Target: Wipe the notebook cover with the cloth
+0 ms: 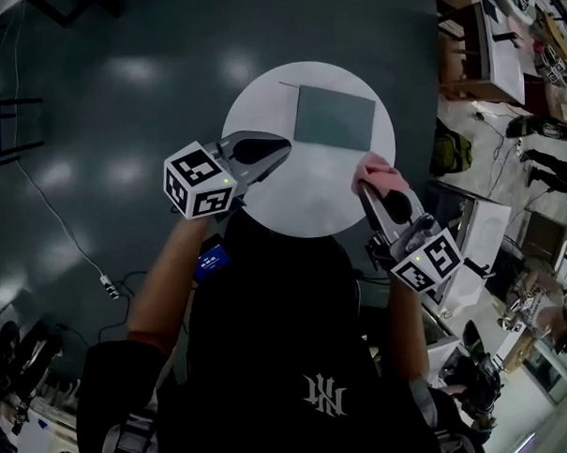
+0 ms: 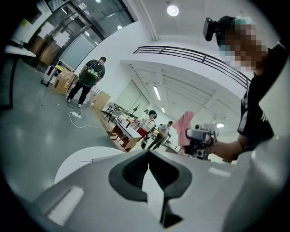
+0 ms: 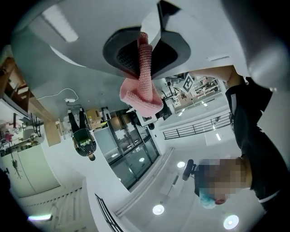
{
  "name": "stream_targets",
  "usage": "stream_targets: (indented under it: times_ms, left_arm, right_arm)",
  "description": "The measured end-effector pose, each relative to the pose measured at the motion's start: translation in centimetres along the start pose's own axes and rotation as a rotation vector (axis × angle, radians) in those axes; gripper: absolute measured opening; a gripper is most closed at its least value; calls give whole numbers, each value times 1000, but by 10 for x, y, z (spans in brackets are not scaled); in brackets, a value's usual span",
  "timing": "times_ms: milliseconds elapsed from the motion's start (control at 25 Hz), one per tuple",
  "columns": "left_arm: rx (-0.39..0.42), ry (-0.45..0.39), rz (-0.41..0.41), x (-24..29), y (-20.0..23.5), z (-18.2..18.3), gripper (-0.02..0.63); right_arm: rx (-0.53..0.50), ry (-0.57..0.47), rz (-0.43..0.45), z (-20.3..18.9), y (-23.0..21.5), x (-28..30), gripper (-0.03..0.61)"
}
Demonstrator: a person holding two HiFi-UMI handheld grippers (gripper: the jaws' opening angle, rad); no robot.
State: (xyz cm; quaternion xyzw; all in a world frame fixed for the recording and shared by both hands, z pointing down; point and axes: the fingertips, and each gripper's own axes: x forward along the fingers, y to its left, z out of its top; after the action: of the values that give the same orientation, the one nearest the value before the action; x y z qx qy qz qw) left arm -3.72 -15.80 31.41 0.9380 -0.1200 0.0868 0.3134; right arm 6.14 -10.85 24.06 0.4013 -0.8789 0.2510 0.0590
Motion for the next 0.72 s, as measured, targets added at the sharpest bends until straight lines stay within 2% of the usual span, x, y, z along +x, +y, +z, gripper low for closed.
stream_targets:
  times_ms: [240,480,720]
  left_arm:
    - [21,106,92,41,51,-48,23]
    - [21,212,233,61,94,-102,52]
    - [26,279,294,95,122,-146,97]
  right_arm:
    - [-80,54,9,-23,-58,17,35]
    - [-93,64,62,-46,-116,37,35]
    - [-87,113,105,-92,-160,61,35]
